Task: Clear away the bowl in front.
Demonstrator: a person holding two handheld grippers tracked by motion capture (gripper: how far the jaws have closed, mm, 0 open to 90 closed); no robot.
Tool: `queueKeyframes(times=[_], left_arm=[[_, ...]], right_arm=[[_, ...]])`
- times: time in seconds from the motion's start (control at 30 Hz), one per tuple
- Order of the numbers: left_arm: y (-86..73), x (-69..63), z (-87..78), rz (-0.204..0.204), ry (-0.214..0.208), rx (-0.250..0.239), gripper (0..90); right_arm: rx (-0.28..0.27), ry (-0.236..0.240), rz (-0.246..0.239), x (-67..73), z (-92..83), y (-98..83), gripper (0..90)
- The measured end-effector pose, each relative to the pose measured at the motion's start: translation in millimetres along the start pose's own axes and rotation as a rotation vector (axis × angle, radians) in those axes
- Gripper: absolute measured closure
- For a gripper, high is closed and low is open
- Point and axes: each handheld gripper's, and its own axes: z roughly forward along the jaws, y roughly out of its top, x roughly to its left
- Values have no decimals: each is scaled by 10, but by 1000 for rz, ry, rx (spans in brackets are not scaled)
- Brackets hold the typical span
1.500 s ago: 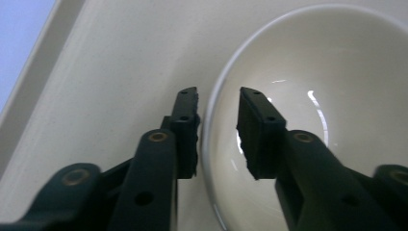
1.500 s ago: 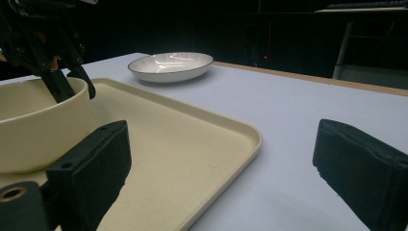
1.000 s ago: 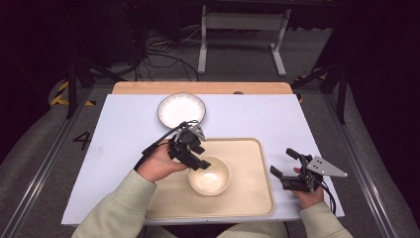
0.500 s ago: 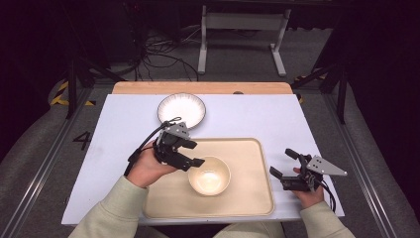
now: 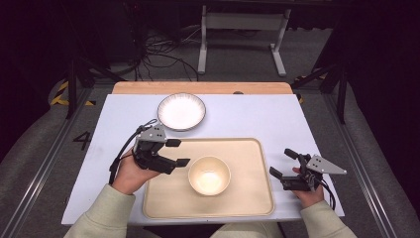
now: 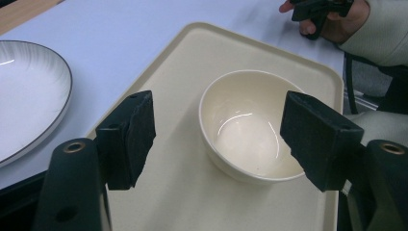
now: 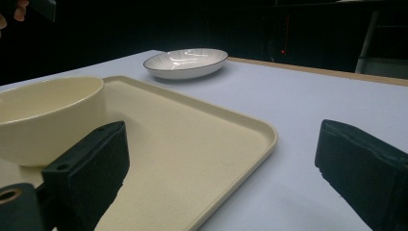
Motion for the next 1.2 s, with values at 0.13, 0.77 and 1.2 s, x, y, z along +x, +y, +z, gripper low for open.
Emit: queueKeyframes(times=[0.13,0.77,1.2], left_arm=[[-83,10,-125,-16,18,-56,284],[-788,98,-384,-27,118,-319,240],[-1261,236,-330,-66,178,-400,213]], right_arm=[[0,8,9,-4,10,2,53],[-55,10,8,-8,6,26,40],[-64,15,-18,31,38,111,39]])
